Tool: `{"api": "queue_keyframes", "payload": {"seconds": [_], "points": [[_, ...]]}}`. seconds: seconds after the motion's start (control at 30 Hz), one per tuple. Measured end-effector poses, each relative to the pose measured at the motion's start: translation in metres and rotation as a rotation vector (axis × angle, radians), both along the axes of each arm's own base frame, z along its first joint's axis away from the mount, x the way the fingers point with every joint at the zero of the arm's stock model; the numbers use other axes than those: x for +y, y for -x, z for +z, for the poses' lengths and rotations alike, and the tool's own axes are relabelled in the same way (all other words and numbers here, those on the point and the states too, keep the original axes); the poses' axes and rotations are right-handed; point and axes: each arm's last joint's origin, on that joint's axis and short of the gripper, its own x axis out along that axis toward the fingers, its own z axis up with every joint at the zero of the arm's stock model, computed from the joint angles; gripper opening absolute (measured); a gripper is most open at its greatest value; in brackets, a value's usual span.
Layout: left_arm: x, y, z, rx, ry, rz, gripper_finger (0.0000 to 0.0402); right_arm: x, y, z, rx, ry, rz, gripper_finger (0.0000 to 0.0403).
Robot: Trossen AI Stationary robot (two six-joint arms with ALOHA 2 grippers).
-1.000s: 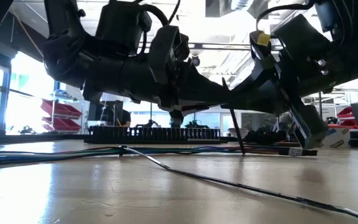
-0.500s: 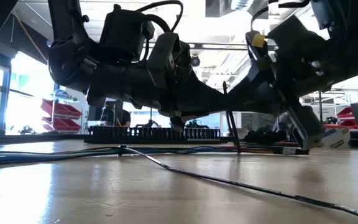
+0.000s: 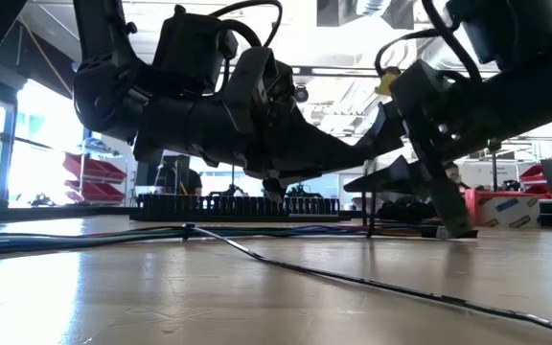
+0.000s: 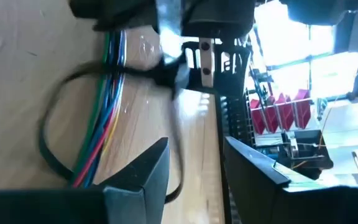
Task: Ziptie cables
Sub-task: Wrap the black zip tie around the colored cable bundle
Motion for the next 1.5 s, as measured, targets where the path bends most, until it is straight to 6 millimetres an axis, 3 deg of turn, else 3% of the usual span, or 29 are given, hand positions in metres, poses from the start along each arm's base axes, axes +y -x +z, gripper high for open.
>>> {"api": "queue_keyframes", "payload": {"seconds": [0.37,0.5,0.7,0.93,1.23,1.5], "points": [[-0.003,0.000,0.000,-0.011,-0.053,0.003,0.0006,-0.001,0.003,-0.004,0.017,-0.046,-0.037,0.0111],[-0.008,0.001,0.000,-0.019,-0.108,0.028,0.0037,-0.001,0.003,-0.005,0.018,-0.049,-0.040,0.0087],[-0.011,0.001,0.000,-0.017,-0.137,0.064,0.0105,-0.002,0.003,-0.005,0.022,-0.048,-0.039,0.0010],[-0.013,-0.013,-0.006,-0.008,-0.138,0.113,0.0144,-0.002,0.003,-0.005,0.021,-0.058,-0.038,0.0001],[-0.011,-0.014,-0.005,-0.013,-0.145,0.159,0.0118,-0.002,0.003,-0.005,0.020,-0.062,-0.039,0.0000],[-0.010,-0.014,-0.004,-0.015,-0.156,0.204,0.0032,-0.002,0.003,-0.005,0.018,-0.064,-0.038,0.0000]]}}
